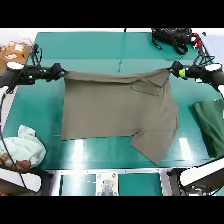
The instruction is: Fold the shirts.
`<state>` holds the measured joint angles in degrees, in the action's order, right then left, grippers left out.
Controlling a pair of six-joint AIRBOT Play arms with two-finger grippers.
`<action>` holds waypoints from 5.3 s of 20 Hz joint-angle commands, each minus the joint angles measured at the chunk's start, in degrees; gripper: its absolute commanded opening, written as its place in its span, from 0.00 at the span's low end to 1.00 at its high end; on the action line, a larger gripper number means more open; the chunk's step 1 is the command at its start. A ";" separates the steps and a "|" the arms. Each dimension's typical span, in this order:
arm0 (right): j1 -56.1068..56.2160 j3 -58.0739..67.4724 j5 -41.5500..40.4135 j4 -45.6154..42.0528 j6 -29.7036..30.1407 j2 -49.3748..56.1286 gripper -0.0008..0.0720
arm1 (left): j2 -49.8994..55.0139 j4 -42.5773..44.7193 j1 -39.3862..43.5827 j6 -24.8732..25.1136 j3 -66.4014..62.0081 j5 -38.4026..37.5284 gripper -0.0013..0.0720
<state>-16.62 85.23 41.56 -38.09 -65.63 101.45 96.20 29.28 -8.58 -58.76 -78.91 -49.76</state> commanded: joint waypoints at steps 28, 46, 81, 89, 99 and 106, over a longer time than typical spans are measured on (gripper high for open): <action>-8.44 8.57 29.40 -16.24 -5.95 10.08 0.04 | 5.79 22.38 0.31 -14.67 -0.90 -12.55 0.05; -15.87 -11.34 43.43 -28.74 -14.58 -13.86 0.05 | -14.56 30.42 -3.85 -25.62 6.71 -38.49 0.05; -4.04 -55.28 9.29 -18.23 -16.59 -36.26 0.05 | -37.86 16.33 17.57 -43.21 58.90 22.60 0.72; -4.28 -55.25 12.85 -18.93 -15.15 -36.30 0.05 | -38.03 21.64 17.57 -38.29 53.44 11.78 0.05; -5.35 -51.06 31.74 -35.69 -24.96 -43.74 0.04 | -38.03 46.21 17.57 -41.22 38.27 -18.86 0.05; -4.96 -40.63 32.33 -26.45 -23.26 -46.99 0.04 | -37.90 49.86 17.57 -38.16 31.67 -17.57 0.05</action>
<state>-21.74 40.40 73.73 -68.99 -89.95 55.07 58.26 77.34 9.02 -98.41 -44.49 -67.75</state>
